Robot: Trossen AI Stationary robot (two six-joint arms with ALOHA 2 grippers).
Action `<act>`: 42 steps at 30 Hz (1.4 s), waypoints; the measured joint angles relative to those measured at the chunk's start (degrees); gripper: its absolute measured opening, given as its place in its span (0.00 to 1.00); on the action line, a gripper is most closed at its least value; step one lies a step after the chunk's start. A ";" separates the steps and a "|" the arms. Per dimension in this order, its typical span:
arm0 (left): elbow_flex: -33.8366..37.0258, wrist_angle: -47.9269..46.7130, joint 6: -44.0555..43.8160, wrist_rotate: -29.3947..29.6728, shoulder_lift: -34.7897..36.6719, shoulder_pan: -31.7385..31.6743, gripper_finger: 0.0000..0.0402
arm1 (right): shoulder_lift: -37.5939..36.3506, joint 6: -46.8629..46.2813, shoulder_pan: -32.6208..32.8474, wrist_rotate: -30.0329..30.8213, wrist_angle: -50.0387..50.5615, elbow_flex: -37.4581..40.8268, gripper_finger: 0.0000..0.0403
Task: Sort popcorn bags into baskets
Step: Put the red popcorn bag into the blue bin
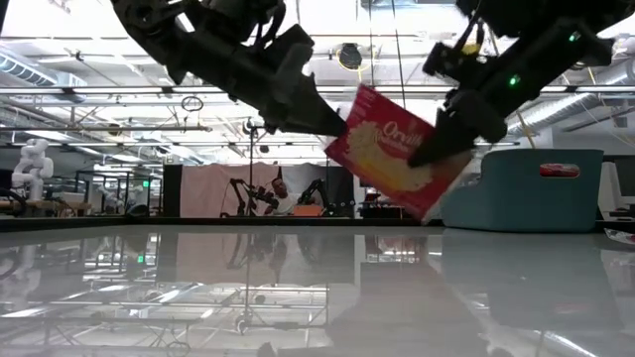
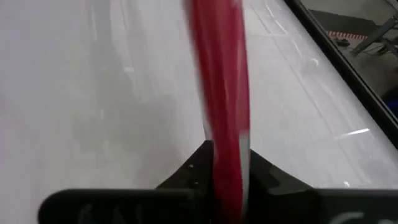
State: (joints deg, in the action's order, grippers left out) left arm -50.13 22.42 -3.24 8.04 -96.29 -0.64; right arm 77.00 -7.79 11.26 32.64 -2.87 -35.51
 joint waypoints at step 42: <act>0.10 21.70 -4.42 14.07 -13.28 11.86 0.57 | -13.13 -27.21 12.23 6.26 4.37 -0.11 0.03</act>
State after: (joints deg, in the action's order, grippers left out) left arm -50.02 44.12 -7.66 22.11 -109.57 11.22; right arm 63.87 -35.00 23.49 38.90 1.50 -35.62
